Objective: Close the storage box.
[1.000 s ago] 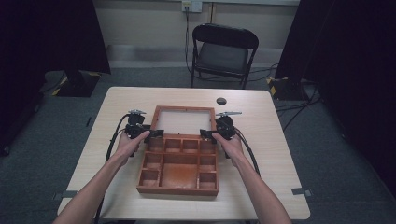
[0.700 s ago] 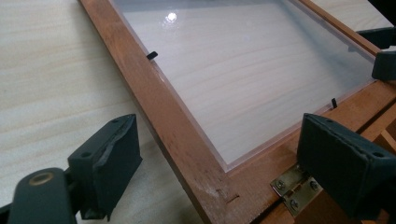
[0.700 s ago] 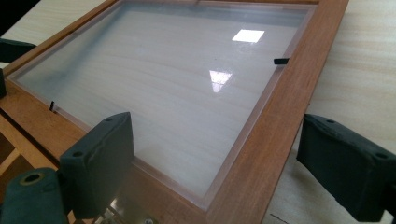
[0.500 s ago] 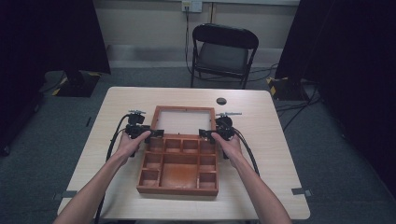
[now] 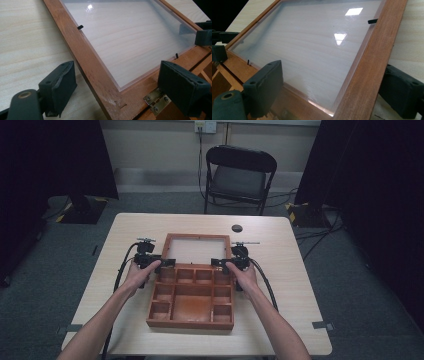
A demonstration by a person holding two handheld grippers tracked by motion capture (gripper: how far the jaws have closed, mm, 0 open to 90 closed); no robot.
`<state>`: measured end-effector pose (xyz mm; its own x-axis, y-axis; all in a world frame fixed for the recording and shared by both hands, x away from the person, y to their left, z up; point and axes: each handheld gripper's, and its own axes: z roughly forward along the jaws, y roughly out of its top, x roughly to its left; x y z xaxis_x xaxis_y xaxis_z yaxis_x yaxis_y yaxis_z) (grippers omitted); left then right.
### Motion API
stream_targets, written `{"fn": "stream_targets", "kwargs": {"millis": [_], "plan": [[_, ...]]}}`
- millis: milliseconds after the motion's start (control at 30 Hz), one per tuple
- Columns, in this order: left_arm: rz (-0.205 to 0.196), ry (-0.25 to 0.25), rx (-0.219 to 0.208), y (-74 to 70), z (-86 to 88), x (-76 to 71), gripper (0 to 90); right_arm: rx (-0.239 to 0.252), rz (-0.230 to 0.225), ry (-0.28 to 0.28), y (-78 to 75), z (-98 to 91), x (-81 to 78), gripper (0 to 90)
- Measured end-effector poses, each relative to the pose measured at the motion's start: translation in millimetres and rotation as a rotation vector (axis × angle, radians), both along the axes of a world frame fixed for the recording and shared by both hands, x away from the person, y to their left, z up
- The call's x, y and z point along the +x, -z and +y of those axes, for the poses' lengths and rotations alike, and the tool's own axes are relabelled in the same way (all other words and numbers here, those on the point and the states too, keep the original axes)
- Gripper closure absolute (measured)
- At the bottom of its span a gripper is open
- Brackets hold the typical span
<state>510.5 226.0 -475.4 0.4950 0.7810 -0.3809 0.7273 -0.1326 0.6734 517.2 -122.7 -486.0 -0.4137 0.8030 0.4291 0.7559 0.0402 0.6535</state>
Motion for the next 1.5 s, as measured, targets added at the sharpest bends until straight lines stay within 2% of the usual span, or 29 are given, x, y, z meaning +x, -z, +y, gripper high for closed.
{"fn": "stream_targets", "kwargs": {"millis": [200, 333, 533, 567, 633, 733, 867, 967, 1067, 1167, 1500], "plan": [[0.018, 0.004, -0.032, 2.8, 2.6, 1.4, 15.2, 0.016, -0.024, 0.001, 2.1, -1.8, -1.7, 11.4], [-0.003, 0.012, -0.016, 1.3, 1.6, 0.7, 15.1, 0.007, -0.035, -0.001, -0.2, -2.8, -2.4, 13.1], [-0.011, 0.011, -0.002, -1.0, 0.5, -0.1, 15.9, -0.017, -0.06, -0.001, -4.8, -1.8, -4.2, 14.5], [0.0, 0.014, -0.021, -0.5, 1.2, 0.4, 16.4, -0.018, -0.064, 0.004, -5.4, -2.4, -4.6, 15.7], [-0.008, 0.02, -0.041, 0.9, 1.0, 0.4, 19.1, -0.015, -0.082, 0.011, -7.0, -3.8, -5.4, 19.8], [-0.011, 0.022, -0.013, -2.8, -1.8, 1.0, 19.0, -0.022, -0.09, 0.01, -10.7, -5.7, -5.4, 23.1], [-0.03, 0.024, 0.003, -5.6, -2.4, 0.2, 20.6, -0.005, -0.102, 0.034, -13.0, -7.6, -6.6, 28.3], [-0.049, 0.011, 0.0, -7.9, -1.6, -0.2, 24.2, 0.001, -0.116, 0.044, -15.5, -7.9, -8.0, 30.3], [-0.074, 0.008, -0.011, -11.6, 1.4, -0.9, 29.2, 0.015, -0.141, 0.045, -20.4, -9.5, -9.1, 32.1], [-0.09, 0.011, -0.021, -15.9, 2.3, -2.6, 30.0, 0.029, -0.16, 0.043, -26.2, -9.5, -11.4, 32.0], [-0.135, 0.016, -0.004, -27.9, 6.4, -6.4, 36.6, 0.03, -0.207, 0.035, -38.2, -11.0, -17.5, 38.2]]}}
